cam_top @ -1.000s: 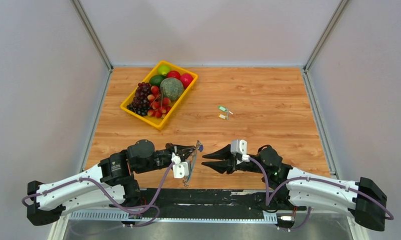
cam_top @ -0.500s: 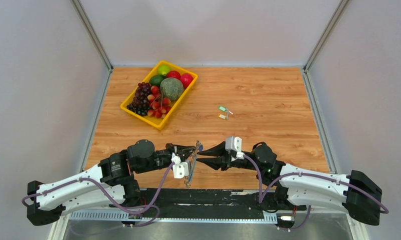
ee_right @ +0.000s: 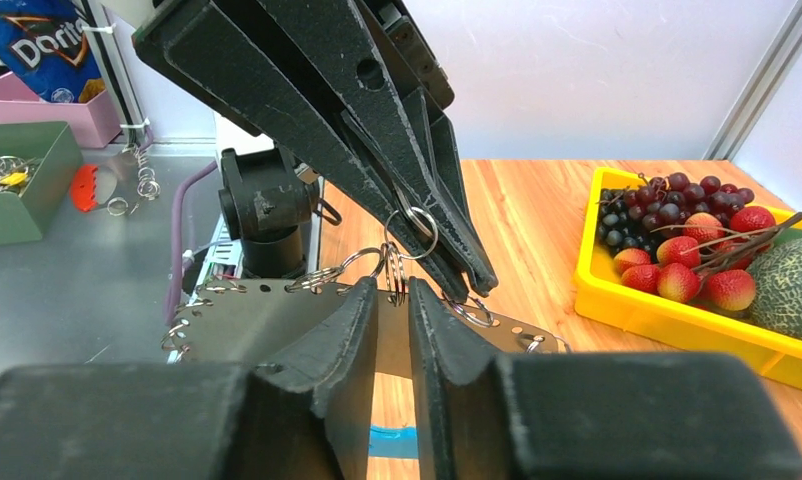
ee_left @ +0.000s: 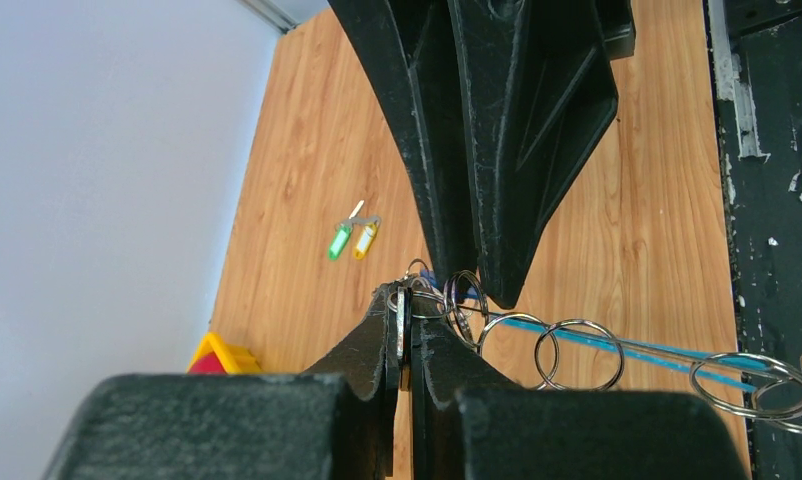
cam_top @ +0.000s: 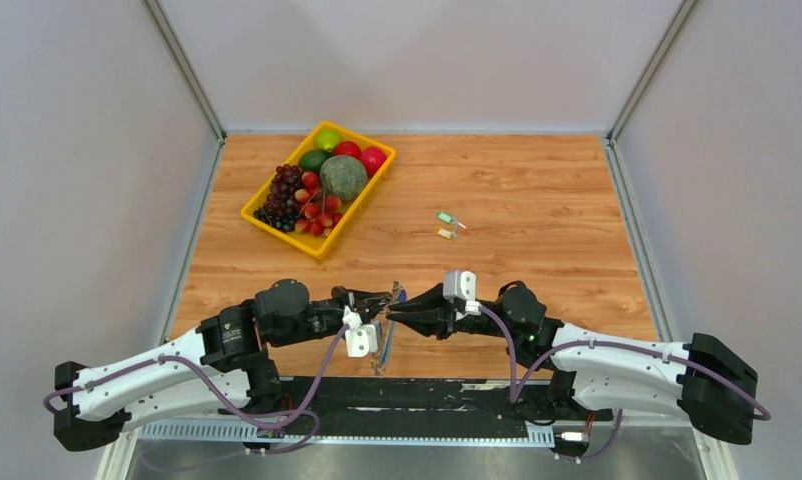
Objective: Remove the keys from the keyring
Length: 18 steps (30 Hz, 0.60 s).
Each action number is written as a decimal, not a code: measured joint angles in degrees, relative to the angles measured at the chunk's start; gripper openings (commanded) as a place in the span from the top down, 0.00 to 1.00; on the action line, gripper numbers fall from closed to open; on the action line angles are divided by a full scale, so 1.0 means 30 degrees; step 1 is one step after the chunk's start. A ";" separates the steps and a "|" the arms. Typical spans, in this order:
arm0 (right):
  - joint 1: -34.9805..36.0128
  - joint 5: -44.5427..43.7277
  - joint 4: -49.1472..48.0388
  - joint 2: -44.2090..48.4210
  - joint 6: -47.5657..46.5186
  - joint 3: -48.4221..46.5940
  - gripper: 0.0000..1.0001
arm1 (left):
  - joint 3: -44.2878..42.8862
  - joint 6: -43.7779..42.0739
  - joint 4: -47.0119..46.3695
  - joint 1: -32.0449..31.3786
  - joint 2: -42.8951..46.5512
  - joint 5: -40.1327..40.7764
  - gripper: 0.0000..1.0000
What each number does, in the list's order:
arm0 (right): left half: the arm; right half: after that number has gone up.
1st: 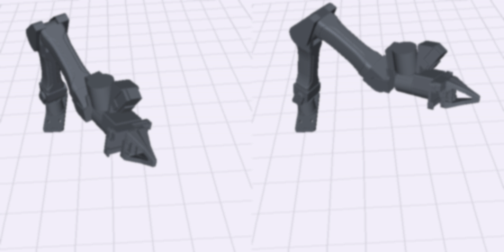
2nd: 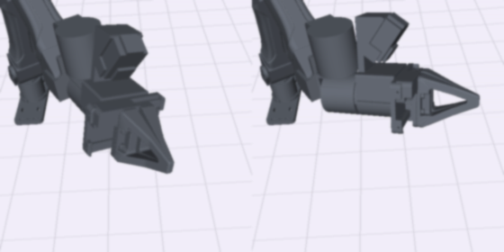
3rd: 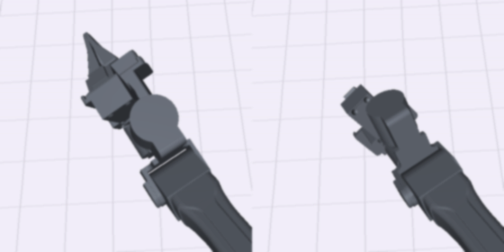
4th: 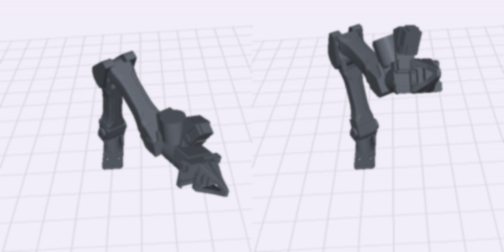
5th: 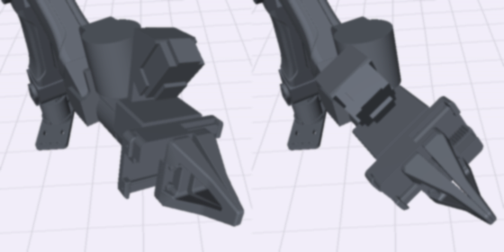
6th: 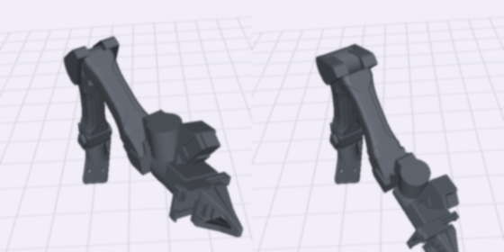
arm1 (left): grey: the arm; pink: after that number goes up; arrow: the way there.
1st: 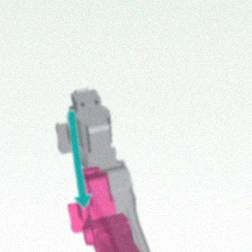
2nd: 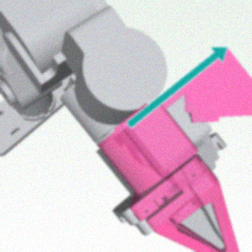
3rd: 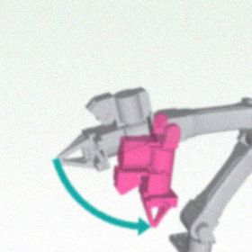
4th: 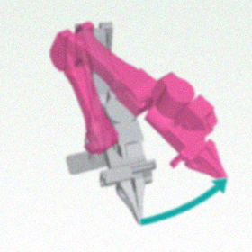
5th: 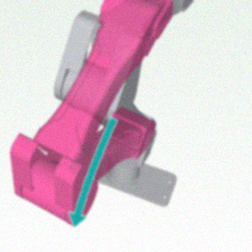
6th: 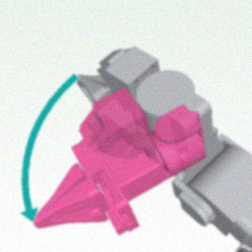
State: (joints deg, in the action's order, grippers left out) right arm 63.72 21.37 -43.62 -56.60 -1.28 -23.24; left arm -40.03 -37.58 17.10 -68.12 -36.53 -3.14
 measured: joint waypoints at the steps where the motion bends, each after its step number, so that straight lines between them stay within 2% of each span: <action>1: 0.0000 0.0036 -0.0007 -0.0087 0.0036 -0.0029 0.88 | 0.0000 0.0000 0.0000 0.0000 0.0000 -0.0007 1.00; 3: 0.0000 0.0087 0.0015 -0.0211 0.0051 -0.0029 0.99 | 0.0000 0.0000 0.0000 0.0000 0.0000 0.0000 1.00; 4: 0.0000 0.0109 0.0036 -0.0270 0.0066 -0.0058 1.00 | 0.0000 0.0000 0.0007 0.0000 0.0000 0.0000 1.00; 11: 0.0000 0.0415 0.1902 -0.0350 0.0437 -0.1107 1.00 | 0.0000 -0.0015 0.0080 0.0000 0.0051 0.0080 1.00; 18: 0.0000 0.0729 0.7286 0.0146 0.1005 -0.3628 1.00 | 0.0000 -0.0029 0.0044 0.0000 0.0080 0.0124 1.00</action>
State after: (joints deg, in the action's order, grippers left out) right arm 63.72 23.55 -21.76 -56.16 1.74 -34.13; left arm -40.03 -37.67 17.23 -68.12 -36.29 -2.76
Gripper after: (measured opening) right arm 0.007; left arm 0.055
